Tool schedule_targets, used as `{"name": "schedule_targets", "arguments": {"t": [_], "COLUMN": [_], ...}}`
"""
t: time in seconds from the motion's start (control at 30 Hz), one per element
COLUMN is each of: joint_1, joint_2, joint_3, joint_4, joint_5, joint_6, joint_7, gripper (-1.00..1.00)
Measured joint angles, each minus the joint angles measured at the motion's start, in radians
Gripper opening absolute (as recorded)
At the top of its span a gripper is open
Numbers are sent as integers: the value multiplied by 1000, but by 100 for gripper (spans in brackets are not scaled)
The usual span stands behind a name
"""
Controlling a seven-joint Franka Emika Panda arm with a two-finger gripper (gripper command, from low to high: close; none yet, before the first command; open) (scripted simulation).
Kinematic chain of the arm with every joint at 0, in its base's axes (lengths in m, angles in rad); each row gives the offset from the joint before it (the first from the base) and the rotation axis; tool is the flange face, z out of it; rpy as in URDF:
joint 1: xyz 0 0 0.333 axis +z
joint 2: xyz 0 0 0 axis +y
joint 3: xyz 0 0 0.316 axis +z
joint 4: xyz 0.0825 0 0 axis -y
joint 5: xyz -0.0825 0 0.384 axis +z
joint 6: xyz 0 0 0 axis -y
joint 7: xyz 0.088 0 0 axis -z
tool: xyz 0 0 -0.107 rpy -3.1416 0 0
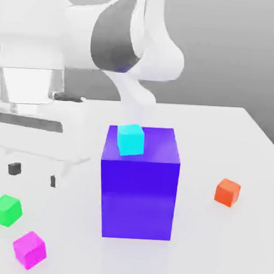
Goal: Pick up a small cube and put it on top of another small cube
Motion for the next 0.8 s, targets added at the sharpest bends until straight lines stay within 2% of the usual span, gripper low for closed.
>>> {"name": "schedule_targets", "arguments": {"t": [0.2, 0.37, 0.4, 0.6, 0.8], "joint_1": [-42, -100, -107, -112, -70], "joint_2": [215, 396, 416, 425, 257], "joint_3": [-33, 27, 36, 41, -24], "joint_4": [-20, 11, 15, 17, -23], "joint_5": [19, 86, 94, 97, 20], "joint_6": [80, 207, 222, 229, 102], "joint_7": [30, -14, -19, -21, 36], "gripper": [0, 0, -100, -100, -100]}}
